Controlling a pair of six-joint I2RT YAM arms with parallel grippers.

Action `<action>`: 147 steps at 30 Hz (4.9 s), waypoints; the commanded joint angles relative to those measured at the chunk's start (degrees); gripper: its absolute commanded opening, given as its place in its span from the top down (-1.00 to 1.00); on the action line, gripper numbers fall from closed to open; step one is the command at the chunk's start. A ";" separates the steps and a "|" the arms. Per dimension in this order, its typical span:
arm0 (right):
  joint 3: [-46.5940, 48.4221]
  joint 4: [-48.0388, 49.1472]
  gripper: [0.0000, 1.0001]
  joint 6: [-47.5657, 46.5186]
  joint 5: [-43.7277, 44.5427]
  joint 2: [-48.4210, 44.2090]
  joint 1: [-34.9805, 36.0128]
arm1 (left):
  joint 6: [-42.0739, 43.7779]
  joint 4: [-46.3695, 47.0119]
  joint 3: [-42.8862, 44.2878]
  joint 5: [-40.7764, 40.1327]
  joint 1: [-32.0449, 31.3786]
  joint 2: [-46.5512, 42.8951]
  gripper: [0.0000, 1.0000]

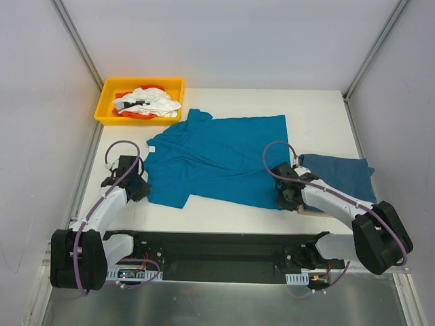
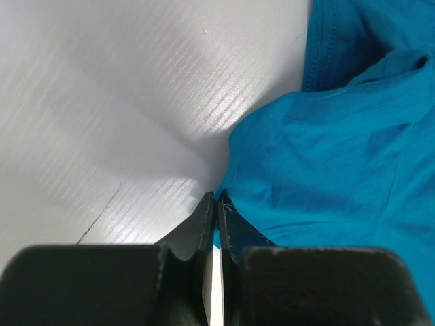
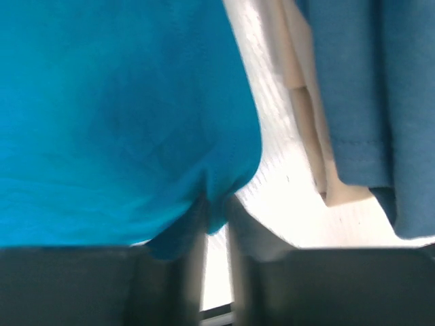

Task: Fold and stack the t-shirts
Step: Flatten out the tshirt, then fold the flattened tshirt in 1/3 of the way

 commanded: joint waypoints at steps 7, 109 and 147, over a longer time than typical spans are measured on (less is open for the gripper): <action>0.53 8.40 0.99 -10.10 -5.35 2.42 -0.10 | 2.18 0.27 -0.87 0.37 0.53 -3.81 1.00; 47.37 9.28 0.99 -42.19 0.46 25.98 -19.79 | 17.31 6.51 41.33 8.90 -1.93 26.61 1.00; 40.87 -7.85 0.92 -39.11 2.65 20.00 -19.96 | 4.55 0.00 13.02 2.05 -5.80 2.25 1.00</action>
